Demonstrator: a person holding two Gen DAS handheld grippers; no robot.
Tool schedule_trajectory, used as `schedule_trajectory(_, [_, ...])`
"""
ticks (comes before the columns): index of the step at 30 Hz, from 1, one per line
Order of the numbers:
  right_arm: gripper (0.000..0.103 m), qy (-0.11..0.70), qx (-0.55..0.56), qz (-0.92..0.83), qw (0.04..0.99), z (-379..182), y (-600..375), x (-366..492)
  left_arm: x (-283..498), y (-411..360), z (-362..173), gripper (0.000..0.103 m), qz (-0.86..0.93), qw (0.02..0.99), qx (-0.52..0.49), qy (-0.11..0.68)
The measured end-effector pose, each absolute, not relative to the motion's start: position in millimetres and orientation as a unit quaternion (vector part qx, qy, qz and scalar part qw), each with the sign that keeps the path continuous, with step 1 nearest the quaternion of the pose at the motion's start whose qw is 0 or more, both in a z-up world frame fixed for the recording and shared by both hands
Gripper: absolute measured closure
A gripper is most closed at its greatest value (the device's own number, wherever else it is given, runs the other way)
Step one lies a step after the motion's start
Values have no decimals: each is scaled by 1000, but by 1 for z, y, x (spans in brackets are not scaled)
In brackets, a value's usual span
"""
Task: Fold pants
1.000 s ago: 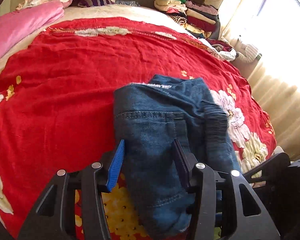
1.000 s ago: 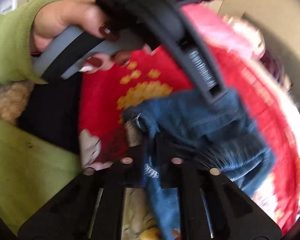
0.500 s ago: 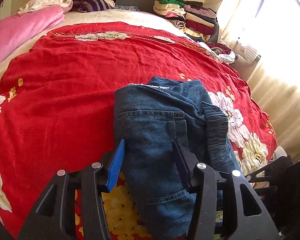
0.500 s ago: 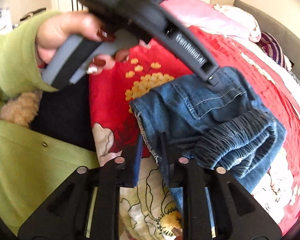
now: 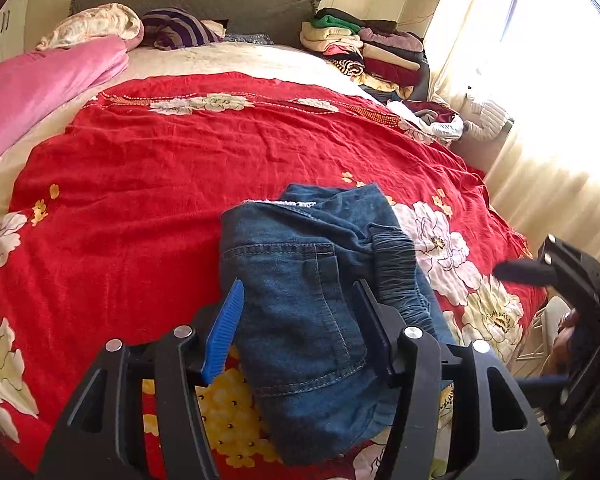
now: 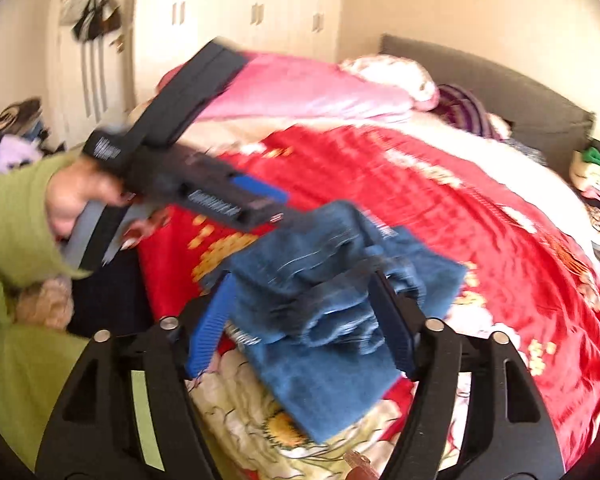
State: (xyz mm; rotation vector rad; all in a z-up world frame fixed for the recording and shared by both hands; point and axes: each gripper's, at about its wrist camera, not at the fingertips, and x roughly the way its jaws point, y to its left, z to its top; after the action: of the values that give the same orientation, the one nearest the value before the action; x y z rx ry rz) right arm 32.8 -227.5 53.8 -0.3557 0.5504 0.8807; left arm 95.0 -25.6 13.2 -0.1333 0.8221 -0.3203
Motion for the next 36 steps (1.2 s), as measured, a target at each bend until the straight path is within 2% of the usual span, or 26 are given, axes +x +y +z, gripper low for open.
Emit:
schedule_trajectory(5, [27,249,-147,390,874,62,-243,37,88,-27,23,45,-158,907,-62,386])
schedule_trajectory(6, [25,248,-147,387,876,61,-243,38,87,-28,24,37,-159,907,-61,385])
schedule_trajectory(8, [23,248,-146,384,877,61,-242,39,84,-28,26,28,-155,910,-59,380])
schedule_trajectory(11, [21,247,-146,380,880,61,-242,38,80,-26,29,28,-154,912,-60,376])
schedule_trajectory(17, [17,237,-139,368,888,68,-246,40,70,-12,39,21,-142,919,-67,362])
schedule_trajectory(21, [17,223,-131,354,899,75,-251,41,63,-1,49,11,-126,926,-71,348])
schedule_trajectory(24, [15,214,-121,342,907,80,-255,41,58,5,55,7,-115,930,-71,341])
schedule_trajectory(36, [11,214,-99,295,926,84,-273,49,54,11,57,4,-93,933,-70,339])
